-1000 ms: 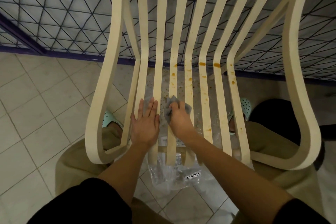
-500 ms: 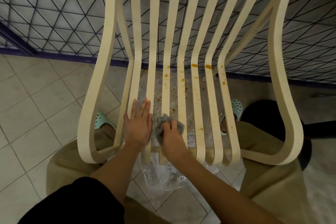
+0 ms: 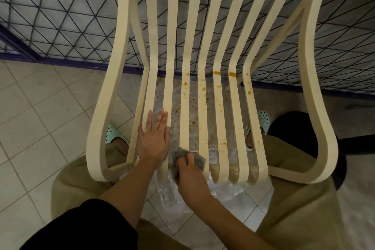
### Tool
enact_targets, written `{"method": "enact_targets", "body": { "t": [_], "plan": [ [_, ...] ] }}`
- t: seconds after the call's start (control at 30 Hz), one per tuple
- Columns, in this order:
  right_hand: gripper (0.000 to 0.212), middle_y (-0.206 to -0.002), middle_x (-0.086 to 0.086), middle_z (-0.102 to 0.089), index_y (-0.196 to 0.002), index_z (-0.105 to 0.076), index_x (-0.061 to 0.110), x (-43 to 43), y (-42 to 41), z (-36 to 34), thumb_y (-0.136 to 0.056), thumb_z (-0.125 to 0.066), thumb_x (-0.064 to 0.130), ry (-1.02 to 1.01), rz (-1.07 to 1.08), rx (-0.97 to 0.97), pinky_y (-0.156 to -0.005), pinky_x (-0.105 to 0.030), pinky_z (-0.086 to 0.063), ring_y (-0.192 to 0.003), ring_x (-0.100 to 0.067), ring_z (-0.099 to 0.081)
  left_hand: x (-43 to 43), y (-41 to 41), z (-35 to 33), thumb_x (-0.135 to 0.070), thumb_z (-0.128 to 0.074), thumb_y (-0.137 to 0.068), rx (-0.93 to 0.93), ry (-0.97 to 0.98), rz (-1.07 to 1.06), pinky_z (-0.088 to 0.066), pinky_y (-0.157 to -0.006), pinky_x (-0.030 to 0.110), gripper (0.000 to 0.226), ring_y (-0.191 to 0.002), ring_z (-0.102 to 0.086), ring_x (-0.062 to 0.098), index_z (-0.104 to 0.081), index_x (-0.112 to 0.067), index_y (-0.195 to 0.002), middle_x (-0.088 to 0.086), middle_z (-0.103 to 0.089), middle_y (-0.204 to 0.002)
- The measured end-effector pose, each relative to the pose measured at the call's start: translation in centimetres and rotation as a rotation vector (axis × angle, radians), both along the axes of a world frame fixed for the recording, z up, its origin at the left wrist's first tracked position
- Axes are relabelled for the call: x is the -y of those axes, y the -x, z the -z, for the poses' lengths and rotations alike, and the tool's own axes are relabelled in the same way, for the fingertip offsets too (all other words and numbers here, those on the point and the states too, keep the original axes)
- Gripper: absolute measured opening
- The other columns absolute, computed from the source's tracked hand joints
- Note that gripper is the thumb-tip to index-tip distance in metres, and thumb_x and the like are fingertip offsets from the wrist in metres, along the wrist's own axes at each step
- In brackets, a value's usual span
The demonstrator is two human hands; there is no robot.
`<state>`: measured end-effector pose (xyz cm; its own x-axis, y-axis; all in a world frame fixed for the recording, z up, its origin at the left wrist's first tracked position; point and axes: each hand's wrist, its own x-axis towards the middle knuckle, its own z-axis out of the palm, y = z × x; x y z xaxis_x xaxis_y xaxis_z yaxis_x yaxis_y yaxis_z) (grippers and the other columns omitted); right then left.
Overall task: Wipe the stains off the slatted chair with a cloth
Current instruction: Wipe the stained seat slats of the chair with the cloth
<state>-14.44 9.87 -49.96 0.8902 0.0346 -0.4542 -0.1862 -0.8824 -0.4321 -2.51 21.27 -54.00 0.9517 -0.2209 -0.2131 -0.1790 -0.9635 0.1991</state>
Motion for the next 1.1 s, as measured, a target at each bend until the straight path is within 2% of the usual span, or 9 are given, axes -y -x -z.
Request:
{"method": "enact_targets", "body": {
  "t": [0.13, 0.27, 0.4, 0.5, 0.57, 0.67, 0.87, 1.1],
  "plan": [
    [0.034, -0.145, -0.011, -0.024, -0.123, -0.046, 0.01, 0.3, -0.5, 0.3, -0.091, -0.055, 0.004, -0.037, 0.005, 0.015, -0.084, -0.031, -0.051, -0.109, -0.026, -0.056, 0.0, 0.0, 0.2, -0.042, -0.008, -0.101, 0.009, -0.01, -0.002, -0.019, -0.114, 0.055, 0.057, -0.15, 0.01, 0.016, -0.005, -0.029, -0.156, -0.014, 0.006, -0.162],
    [0.027, -0.137, -0.011, -0.033, -0.12, -0.047, 0.008, 0.3, -1.5, 0.7, -0.094, -0.054, 0.009, -0.063, 0.018, 0.047, -0.084, -0.03, -0.05, -0.102, -0.022, -0.056, 0.0, -0.1, 0.2, -0.042, -0.006, -0.099, 0.008, 0.009, 0.002, -0.02, -0.114, 0.056, 0.058, -0.15, 0.007, 0.018, -0.008, -0.028, -0.156, -0.013, 0.001, -0.162],
    [0.033, -0.132, -0.014, -0.035, -0.124, -0.044, 0.006, 0.6, -3.3, 0.7, -0.091, -0.052, 0.003, -0.074, 0.054, 0.052, -0.086, -0.038, -0.049, -0.105, -0.032, -0.054, 0.0, 0.0, 0.1, -0.041, -0.011, -0.101, 0.018, 0.036, -0.005, -0.023, -0.112, 0.056, 0.056, -0.151, 0.002, 0.018, -0.014, -0.027, -0.155, -0.014, 0.0, -0.161],
    [0.037, -0.139, -0.015, -0.03, -0.127, -0.044, 0.004, 1.0, -5.3, 0.9, -0.092, -0.052, 0.004, -0.056, 0.045, 0.079, -0.09, -0.034, -0.045, -0.109, -0.029, -0.051, 0.1, -0.1, 0.1, -0.04, -0.011, -0.101, 0.018, 0.022, -0.004, -0.023, -0.112, 0.056, 0.056, -0.151, 0.003, 0.018, -0.012, -0.027, -0.155, -0.012, -0.004, -0.162],
    [0.037, -0.137, -0.015, -0.034, -0.128, -0.044, 0.003, 1.1, -6.6, 1.2, -0.093, -0.053, 0.01, -0.039, 0.043, 0.092, -0.091, -0.031, -0.043, -0.112, -0.026, -0.049, 0.1, -0.1, 0.1, -0.04, -0.011, -0.101, 0.015, 0.017, -0.004, -0.023, -0.112, 0.055, 0.055, -0.151, 0.003, 0.019, -0.011, -0.027, -0.155, -0.012, -0.004, -0.163],
    [0.036, -0.133, -0.017, -0.038, -0.128, -0.045, 0.002, 1.3, -8.3, 1.4, -0.094, -0.051, 0.012, -0.023, 0.046, 0.104, -0.094, -0.036, -0.044, -0.113, -0.028, -0.048, 0.1, -0.1, 0.2, -0.041, -0.008, -0.101, 0.018, 0.009, -0.008, -0.023, -0.112, 0.055, 0.056, -0.151, 0.003, 0.018, -0.011, -0.027, -0.155, -0.012, -0.001, -0.162],
    [0.027, -0.124, -0.016, -0.042, -0.12, -0.047, 0.005, 1.7, -10.5, 0.9, -0.093, -0.048, 0.007, -0.05, 0.168, 0.131, -0.085, -0.04, -0.045, -0.106, -0.034, -0.05, 0.1, -0.2, 0.3, -0.042, -0.011, -0.101, 0.029, 0.026, -0.011, -0.021, -0.113, 0.054, 0.056, -0.151, 0.002, 0.019, -0.013, -0.027, -0.155, -0.011, -0.005, -0.163],
    [0.029, -0.126, -0.018, -0.043, -0.122, -0.047, 0.004, 2.3, -13.5, 1.1, -0.094, -0.045, 0.006, -0.049, 0.214, 0.131, -0.081, -0.035, -0.039, -0.108, -0.035, -0.05, 0.0, -0.1, 0.7, -0.041, -0.013, -0.103, 0.028, 0.04, -0.02, -0.018, -0.115, 0.053, 0.054, -0.15, 0.007, 0.017, -0.009, -0.029, -0.155, -0.014, 0.001, -0.162]
  ]
}}
